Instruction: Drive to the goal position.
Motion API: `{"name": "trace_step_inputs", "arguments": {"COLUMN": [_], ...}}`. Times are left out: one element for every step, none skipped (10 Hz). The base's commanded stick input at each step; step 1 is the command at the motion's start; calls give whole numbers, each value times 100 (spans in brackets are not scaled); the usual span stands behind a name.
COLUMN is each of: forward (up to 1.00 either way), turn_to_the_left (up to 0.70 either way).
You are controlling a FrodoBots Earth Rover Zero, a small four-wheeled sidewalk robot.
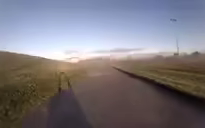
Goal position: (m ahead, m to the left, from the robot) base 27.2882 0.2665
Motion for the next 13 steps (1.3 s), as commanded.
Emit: {"name": "trace_step_inputs", "arguments": {"forward": [70,70,70,70,70,70,70,70,70,70,70,70,70], "turn_to_the_left": [0,0,0,0,0,0,0,0,0,0,0,0,0]}}
